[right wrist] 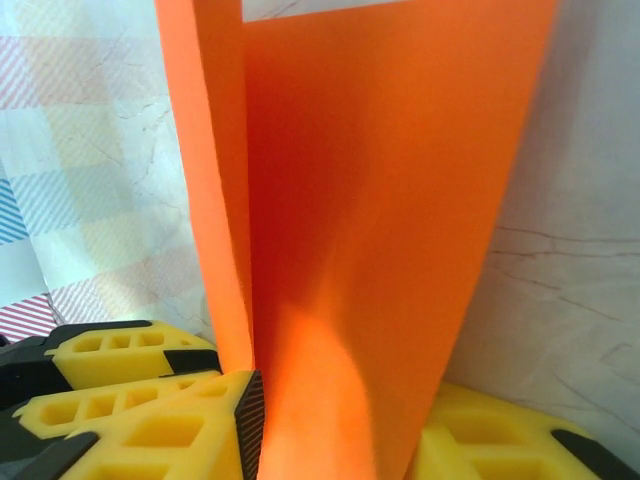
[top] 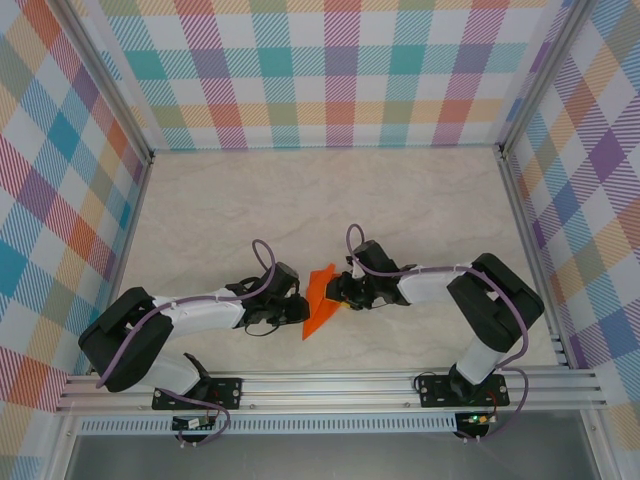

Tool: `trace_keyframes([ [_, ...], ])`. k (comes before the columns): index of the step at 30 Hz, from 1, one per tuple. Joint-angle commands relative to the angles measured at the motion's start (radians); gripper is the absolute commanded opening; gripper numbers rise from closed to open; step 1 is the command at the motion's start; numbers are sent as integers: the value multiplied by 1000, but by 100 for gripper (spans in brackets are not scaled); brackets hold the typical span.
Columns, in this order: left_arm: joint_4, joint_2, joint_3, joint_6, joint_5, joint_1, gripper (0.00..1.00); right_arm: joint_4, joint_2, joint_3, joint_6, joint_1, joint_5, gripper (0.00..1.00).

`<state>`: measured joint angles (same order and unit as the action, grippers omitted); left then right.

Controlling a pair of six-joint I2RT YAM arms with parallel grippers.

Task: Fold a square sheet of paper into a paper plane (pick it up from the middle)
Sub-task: Turn over the paper at the center of the table.

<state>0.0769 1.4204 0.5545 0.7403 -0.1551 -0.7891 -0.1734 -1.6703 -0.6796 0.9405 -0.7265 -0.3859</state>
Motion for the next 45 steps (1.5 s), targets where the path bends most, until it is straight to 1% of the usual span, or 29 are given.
trace_keyframes([
  [1,-72,41,16,5,-14,1,24,-63,-2,9,11,-14,-5,41],
  [7,-72,40,13,9,-15,1,24,-123,6,45,27,-32,1,48],
  [11,-70,31,14,10,-15,2,24,-119,-1,21,22,-40,1,47],
  [17,-62,4,10,13,-11,1,24,-61,-22,-17,5,-44,44,42],
  [21,-49,-15,7,14,-3,1,24,24,0,-31,0,-44,112,44],
  [23,-45,-26,2,16,0,1,24,28,18,-15,8,-43,137,45],
  [24,-46,-32,-1,16,0,2,24,15,24,-8,14,-44,136,44],
  [28,-54,-43,-8,22,3,2,24,-64,-10,-20,23,-47,37,38],
  [33,-52,-51,-12,26,5,1,24,-57,-33,-42,25,-51,51,35],
  [40,-39,-76,-21,26,18,1,24,-43,-67,-82,2,-51,48,33],
  [45,-31,-84,-28,25,28,1,25,-18,-98,-121,-14,-52,44,24],
])
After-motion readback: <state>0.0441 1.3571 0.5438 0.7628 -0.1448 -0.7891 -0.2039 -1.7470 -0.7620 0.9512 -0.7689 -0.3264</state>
